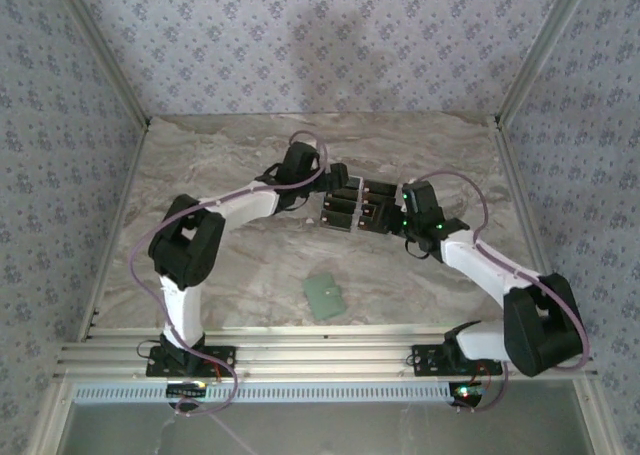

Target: Put the credit cards into the card holder

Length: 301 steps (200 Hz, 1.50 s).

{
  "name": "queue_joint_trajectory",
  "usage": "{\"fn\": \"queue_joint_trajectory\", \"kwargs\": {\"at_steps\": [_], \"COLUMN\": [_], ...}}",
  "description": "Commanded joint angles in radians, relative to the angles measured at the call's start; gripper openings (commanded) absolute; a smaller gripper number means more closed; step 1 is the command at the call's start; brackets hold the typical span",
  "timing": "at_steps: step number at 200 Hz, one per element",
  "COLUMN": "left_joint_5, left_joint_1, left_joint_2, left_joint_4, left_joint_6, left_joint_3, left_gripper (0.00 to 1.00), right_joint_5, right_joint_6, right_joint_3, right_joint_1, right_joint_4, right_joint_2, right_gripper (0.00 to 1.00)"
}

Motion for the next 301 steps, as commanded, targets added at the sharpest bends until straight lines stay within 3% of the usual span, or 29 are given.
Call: {"fn": "queue_joint_trajectory", "kwargs": {"at_steps": [1,33,61,98,129,174,301], "left_joint_5": [-0.019,-0.045,-0.102,-0.147,-0.157,-0.158,-0.157], "left_joint_1": [0.025,0.072,0.118,0.166,0.181,0.191,0.194], "left_joint_2": [-0.117,-0.262,-0.433,-0.632,-0.783,-0.884,-0.878], "left_joint_4": [-0.012,-0.034,-0.126,-0.337,-0.381,-0.395,-0.377], "left_joint_6": [-0.002,-0.006,-0.032,-0.071,-0.094,-0.113,-0.109], "left_joint_3": [-0.032,-0.141,-0.268,-0.412,-0.568,-0.678,-0.705], "left_gripper": [1.0,1.0,1.0,1.0,1.0,1.0,1.0], "right_joint_5": [0.011,0.065,0.128,0.229,0.3,0.343,0.313], "right_joint_6": [-0.007,0.003,0.016,0.079,0.131,0.153,0.153], "right_joint_3": [0.035,0.08,0.109,0.157,0.225,0.331,0.389], "right_joint_1": [0.038,0.178,0.363,0.584,0.708,0.772,0.793], "right_joint_4": [-0.081,-0.199,-0.3,-0.397,-0.476,-0.53,-0.528], "right_joint_2": [-0.074,-0.123,-0.088,0.054,0.202,0.337,0.475], "right_gripper": [0.65,0.64,0.63,0.61,0.55,0.54,0.52]}}
